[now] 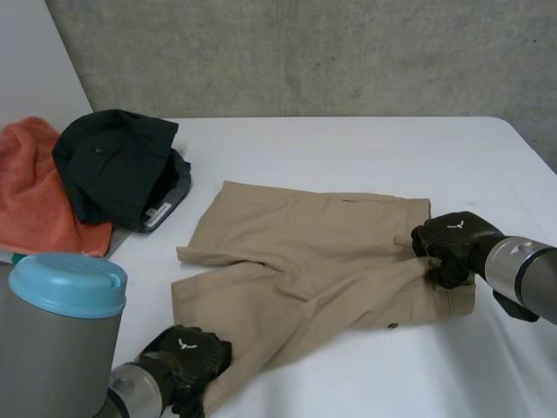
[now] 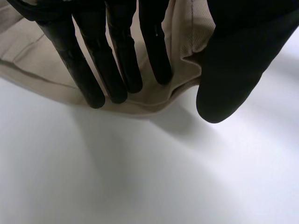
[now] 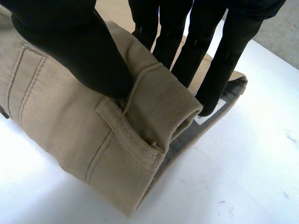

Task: Fold the laundry.

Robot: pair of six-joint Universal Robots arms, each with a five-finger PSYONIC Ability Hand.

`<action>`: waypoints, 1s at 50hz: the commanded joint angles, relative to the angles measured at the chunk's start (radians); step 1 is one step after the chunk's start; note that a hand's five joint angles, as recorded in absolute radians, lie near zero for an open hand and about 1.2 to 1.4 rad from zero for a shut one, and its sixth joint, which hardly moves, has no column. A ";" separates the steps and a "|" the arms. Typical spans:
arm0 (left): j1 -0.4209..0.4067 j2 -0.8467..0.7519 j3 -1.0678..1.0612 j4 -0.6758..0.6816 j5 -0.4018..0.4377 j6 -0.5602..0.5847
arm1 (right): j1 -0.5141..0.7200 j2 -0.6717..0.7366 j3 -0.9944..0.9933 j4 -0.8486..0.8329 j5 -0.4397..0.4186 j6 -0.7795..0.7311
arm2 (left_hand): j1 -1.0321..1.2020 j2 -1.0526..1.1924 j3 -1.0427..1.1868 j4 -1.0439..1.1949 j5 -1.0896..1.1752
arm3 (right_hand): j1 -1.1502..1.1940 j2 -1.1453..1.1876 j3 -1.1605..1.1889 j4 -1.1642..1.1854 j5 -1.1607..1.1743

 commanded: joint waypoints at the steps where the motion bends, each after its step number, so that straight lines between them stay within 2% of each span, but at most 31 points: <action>1: -0.027 0.003 0.027 0.017 -0.002 -0.001 | 0.007 0.000 0.010 -0.001 -0.003 0.001 | 0.028 0.014 0.009 0.008 0.011 | 0.325 0.217 0.202 0.196 0.227; 3: -0.039 0.005 0.029 0.024 -0.002 -0.003 | 0.007 0.000 0.010 -0.001 -0.003 0.001 | 0.037 0.022 0.018 0.017 0.020 | 0.325 0.217 0.202 0.196 0.227; 5: -0.054 0.004 0.029 0.042 -0.002 -0.003 | 0.006 0.000 0.010 -0.001 -0.003 0.001 | 0.177 0.163 0.158 0.157 0.160 | 0.325 0.217 0.202 0.196 0.227; 8: -0.057 -0.016 0.029 0.074 -0.006 0.000 | 0.004 -0.001 0.007 0.001 -0.004 0.000 | 0.642 0.628 0.624 0.622 0.625 | 0.325 0.217 0.202 0.196 0.227; 11: -0.051 -0.036 0.046 0.102 -0.026 0.005 | 0.004 -0.001 0.005 0.001 -0.006 0.000 | 0.644 0.630 0.625 0.624 0.627 | 0.325 0.217 0.202 0.196 0.227; 15: -0.034 -0.046 0.125 0.131 -0.101 0.023 | 0.006 -0.001 -0.004 0.007 -0.001 -0.020 | 0.644 0.630 0.625 0.624 0.627 | 0.325 0.217 0.202 0.196 0.227; 19: -0.011 -0.090 0.249 0.159 -0.140 0.083 | 0.012 -0.003 -0.012 -0.005 0.011 -0.085 | 0.644 0.630 0.625 0.624 0.627 | 0.325 0.217 0.202 0.196 0.227; 23: 0.022 -0.170 0.363 0.237 -0.140 0.192 | 0.012 -0.004 -0.032 -0.065 0.002 -0.132 | 0.644 0.630 0.625 0.624 0.627 | 0.325 0.217 0.202 0.196 0.227; 27: 0.030 -0.262 0.464 0.390 -0.140 0.321 | 0.012 0.011 -0.041 -0.252 0.008 -0.145 | 0.644 0.630 0.625 0.624 0.627 | 0.325 0.217 0.202 0.196 0.227; 28: 0.032 -0.326 0.513 0.472 -0.143 0.371 | 0.012 0.032 -0.044 -0.340 0.011 -0.143 | 0.644 0.630 0.625 0.624 0.627 | 0.325 0.217 0.202 0.196 0.227; 32: 0.042 -0.456 0.630 0.655 -0.146 0.485 | 0.024 0.106 -0.050 -0.556 0.014 -0.146 | 0.644 0.630 0.625 0.624 0.627 | 0.325 0.217 0.202 0.196 0.227; 36: 0.076 -0.564 0.749 0.787 -0.141 0.575 | 0.044 0.207 -0.093 -0.729 0.022 -0.146 | 0.644 0.630 0.625 0.624 0.627 | 0.325 0.217 0.202 0.196 0.227; 42: 0.091 -0.786 1.001 0.814 -0.144 0.602 | 0.056 0.387 -0.209 -0.864 0.008 -0.151 | 0.644 0.630 0.625 0.624 0.627 | 0.325 0.217 0.202 0.196 0.227; 50: 0.101 -0.905 1.129 0.818 -0.127 0.603 | 0.058 0.580 -0.386 -0.910 0.025 -0.161 | 0.644 0.630 0.625 0.624 0.627 | 0.325 0.217 0.202 0.196 0.227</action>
